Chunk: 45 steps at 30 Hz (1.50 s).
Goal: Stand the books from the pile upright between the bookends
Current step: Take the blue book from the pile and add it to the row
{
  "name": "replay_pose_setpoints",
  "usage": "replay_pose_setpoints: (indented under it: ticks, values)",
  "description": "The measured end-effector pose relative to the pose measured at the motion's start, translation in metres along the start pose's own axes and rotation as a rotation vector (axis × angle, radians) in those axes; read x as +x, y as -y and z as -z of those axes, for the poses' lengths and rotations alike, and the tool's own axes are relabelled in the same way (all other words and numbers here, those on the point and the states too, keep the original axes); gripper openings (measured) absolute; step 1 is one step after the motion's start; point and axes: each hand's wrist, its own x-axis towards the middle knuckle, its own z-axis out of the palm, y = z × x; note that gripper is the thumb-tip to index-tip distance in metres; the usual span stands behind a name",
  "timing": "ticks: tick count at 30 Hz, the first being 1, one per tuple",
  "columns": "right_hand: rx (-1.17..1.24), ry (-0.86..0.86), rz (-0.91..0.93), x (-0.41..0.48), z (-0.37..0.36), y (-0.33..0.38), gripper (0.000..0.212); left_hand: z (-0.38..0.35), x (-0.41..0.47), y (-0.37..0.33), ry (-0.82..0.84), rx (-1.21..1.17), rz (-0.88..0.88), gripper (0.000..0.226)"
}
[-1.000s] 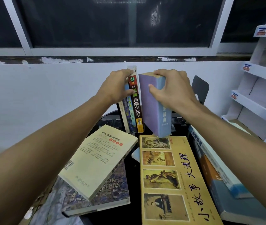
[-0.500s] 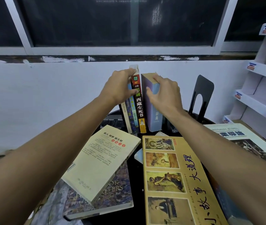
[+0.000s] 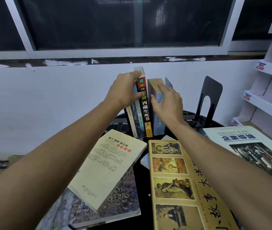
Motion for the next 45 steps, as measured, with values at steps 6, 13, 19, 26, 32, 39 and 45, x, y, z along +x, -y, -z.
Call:
replay_pose_setpoints:
  ticks: [6, 13, 19, 26, 32, 39, 45]
  values:
    - [0.017, -0.006, 0.013, -0.002, -0.003, -0.005, 0.046, 0.000, -0.002, -0.001, -0.003, -0.019, 0.000, 0.056]
    - [0.133, 0.003, 0.012, -0.001, 0.002, -0.005, 0.047, 0.000, -0.003, -0.001, 0.007, -0.038, 0.010, 0.057]
    - [0.248, 0.159, -0.001, 0.000, 0.009, -0.010, 0.056, 0.000, 0.000, 0.000, 0.002, -0.009, 0.009, 0.060]
    - [0.323, 0.400, 0.083, -0.001, 0.027, -0.023, 0.054, -0.001, 0.002, 0.001, 0.016, -0.006, 0.018, 0.062]
    - [0.343, 0.423, 0.091, 0.001, 0.023, -0.026, 0.053, -0.002, 0.001, 0.001, 0.005, -0.016, 0.011, 0.058]
    - [0.302, 0.430, 0.120, 0.004, 0.023, -0.027, 0.052, -0.002, -0.001, 0.004, -0.006, 0.002, -0.015, 0.050]
    - [0.259, 0.418, 0.197, 0.004, 0.038, -0.026, 0.050, 0.003, -0.011, 0.007, -0.056, 0.056, -0.055, 0.057]
